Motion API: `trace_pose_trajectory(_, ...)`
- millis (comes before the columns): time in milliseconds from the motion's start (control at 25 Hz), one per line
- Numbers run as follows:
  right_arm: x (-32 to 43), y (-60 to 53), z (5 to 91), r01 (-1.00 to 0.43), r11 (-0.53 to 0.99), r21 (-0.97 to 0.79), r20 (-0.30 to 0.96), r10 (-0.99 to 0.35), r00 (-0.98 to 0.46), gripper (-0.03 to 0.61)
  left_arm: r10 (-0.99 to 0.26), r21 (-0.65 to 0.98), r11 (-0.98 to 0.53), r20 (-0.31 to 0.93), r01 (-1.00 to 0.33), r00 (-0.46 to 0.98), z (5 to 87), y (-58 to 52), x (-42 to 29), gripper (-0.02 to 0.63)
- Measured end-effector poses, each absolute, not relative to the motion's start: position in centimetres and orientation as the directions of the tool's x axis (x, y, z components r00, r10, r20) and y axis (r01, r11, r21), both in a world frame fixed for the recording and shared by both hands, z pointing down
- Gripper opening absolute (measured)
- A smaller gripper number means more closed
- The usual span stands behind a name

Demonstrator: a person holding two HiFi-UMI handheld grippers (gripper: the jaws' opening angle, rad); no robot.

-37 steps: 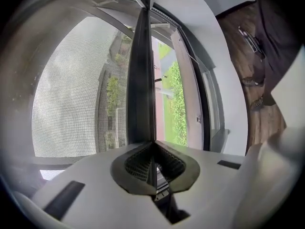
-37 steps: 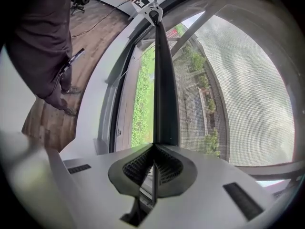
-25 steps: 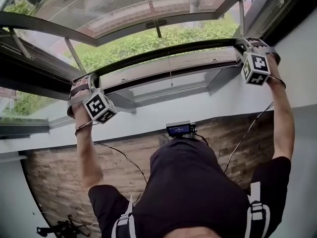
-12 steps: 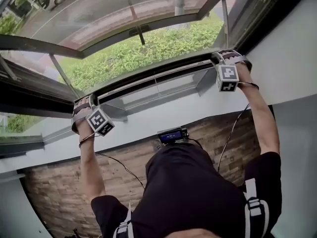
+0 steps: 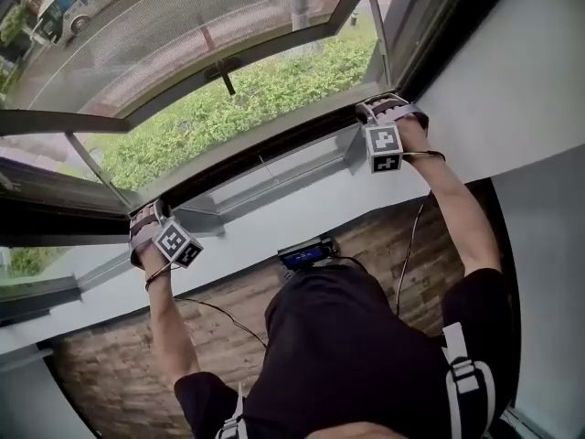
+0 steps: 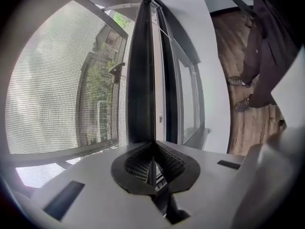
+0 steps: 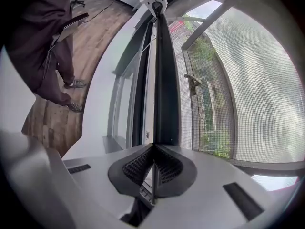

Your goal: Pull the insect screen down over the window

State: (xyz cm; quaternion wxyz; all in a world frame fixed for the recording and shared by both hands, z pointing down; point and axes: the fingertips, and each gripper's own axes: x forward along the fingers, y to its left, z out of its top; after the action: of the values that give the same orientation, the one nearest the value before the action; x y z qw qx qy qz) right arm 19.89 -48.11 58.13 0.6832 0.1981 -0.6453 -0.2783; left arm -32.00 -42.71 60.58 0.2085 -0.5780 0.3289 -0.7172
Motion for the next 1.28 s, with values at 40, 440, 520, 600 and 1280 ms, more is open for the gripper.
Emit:
trace_pose_trajectory(40,19.7,-48.2,58.9,0.127,0.762,0.635,0.768,-0.640,0.005,0.014,-0.670,-0.704,-0.705,0.701,-0.086,-0.245,61.2,-42.6,-32.1,0.015)
trace_pose_trajectory(440,20.0,-48.5,62.5,0.143,0.758,0.637,0.768,-0.640,-0.026,0.014,-0.639,-0.677,-0.729,0.726,-0.101,-0.253,64.1,-42.2,-31.6,0.015)
trace_pose_trajectory(520,20.0,-48.7,63.2,0.150,0.757,0.636,0.768,-0.640,-0.025,0.014,-0.631,-0.668,-0.736,0.735,-0.108,-0.249,64.6,-42.2,-31.4,0.015)
trace_pose_trajectory(600,19.9,-48.7,64.0,0.155,0.763,0.627,0.775,-0.632,-0.024,0.014,-0.624,-0.662,-0.741,0.740,-0.109,-0.252,65.6,-42.1,-31.7,0.015)
trace_pose_trajectory(1280,18.8,-49.6,65.7,0.059,0.715,0.697,0.717,-0.693,-0.074,0.014,-0.713,-0.753,-0.639,0.656,-0.156,-0.248,68.3,-43.0,-32.1,0.014)
